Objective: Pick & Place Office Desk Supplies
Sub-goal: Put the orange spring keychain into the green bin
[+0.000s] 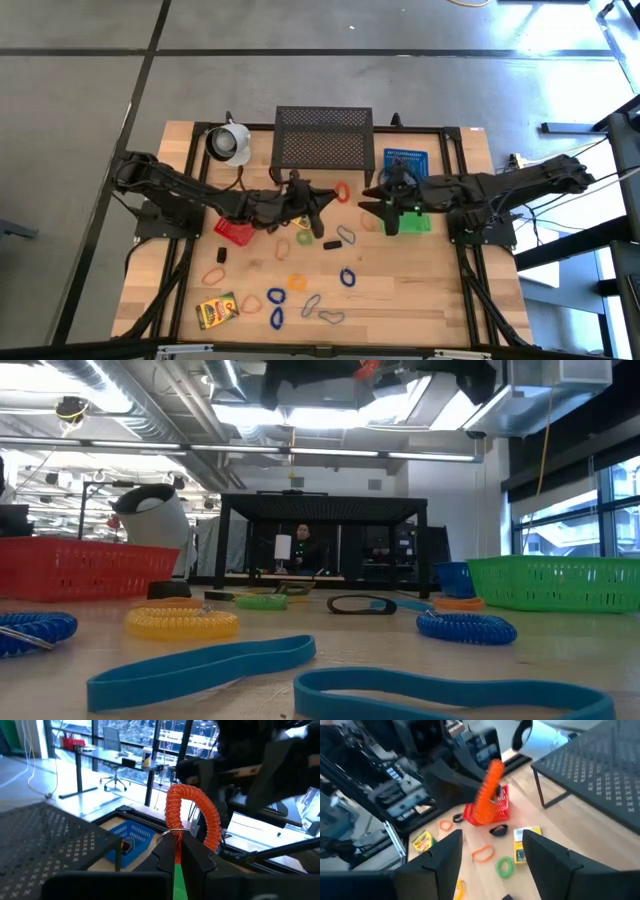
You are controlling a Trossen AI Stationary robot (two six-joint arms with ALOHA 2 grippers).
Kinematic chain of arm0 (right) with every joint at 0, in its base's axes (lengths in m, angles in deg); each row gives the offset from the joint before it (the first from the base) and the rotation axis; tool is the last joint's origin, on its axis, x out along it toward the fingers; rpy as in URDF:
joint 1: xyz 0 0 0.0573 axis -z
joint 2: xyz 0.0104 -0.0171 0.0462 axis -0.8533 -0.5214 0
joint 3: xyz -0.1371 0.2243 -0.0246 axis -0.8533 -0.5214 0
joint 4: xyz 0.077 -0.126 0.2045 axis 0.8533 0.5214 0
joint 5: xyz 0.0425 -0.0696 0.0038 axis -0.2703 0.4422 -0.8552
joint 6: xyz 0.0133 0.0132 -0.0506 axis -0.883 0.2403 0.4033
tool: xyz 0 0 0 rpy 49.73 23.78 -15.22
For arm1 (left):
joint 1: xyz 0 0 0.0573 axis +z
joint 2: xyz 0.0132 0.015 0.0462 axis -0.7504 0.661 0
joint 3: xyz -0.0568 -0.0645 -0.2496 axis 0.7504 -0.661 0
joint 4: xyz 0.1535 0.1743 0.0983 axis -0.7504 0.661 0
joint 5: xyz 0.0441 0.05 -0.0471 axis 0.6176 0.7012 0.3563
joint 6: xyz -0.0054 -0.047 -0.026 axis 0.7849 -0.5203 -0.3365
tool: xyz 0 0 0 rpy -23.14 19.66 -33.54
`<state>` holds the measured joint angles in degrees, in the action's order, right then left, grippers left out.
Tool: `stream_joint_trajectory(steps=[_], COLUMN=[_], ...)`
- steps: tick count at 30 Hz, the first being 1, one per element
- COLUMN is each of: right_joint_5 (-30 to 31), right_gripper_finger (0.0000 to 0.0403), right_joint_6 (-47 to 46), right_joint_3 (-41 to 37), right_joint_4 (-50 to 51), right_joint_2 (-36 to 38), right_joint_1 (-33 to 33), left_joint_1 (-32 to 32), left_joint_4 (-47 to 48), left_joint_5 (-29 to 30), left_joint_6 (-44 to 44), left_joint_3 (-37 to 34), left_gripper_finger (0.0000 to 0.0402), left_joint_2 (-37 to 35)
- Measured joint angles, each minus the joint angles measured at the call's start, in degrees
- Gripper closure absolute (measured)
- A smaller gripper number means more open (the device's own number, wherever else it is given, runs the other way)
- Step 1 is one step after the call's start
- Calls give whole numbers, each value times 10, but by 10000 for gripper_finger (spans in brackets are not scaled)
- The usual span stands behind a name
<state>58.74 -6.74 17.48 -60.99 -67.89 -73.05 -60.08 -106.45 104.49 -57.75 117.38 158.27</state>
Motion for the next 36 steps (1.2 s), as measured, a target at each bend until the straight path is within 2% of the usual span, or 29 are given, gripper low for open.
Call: stream_joint_trajectory(steps=[4, 10, 16, 21, 27, 36], right_joint_5=[-32, -42, -19, -9, -8, -8], right_gripper_finger=[166, 138, 138, 155, 217, 377], right_joint_6=[-10, 20, 35, 35, 35, 33], right_joint_3=[0, 0, 0, 0, 0, 0], right_joint_4=[-34, -93, -110, -111, -111, -111], right_joint_2=[-36, -69, -74, -74, -74, -74], right_joint_1=[0, 0, 0, 0, 0, 0], left_joint_1=[-1, -1, -2, -6, -5, -6], left_joint_4=[-1, -3, -4, -4, -4, -5], left_joint_5=[-2, -7, -16, -17, -30, -52], left_joint_6=[3, 17, 5, 2, -5, 4], left_joint_3=[0, 0, 0, 0, 0, 0], left_gripper_finger=[390, 390, 389, 389, 389, 389], left_joint_2=[0, 0, 4, 4, 4, 4])
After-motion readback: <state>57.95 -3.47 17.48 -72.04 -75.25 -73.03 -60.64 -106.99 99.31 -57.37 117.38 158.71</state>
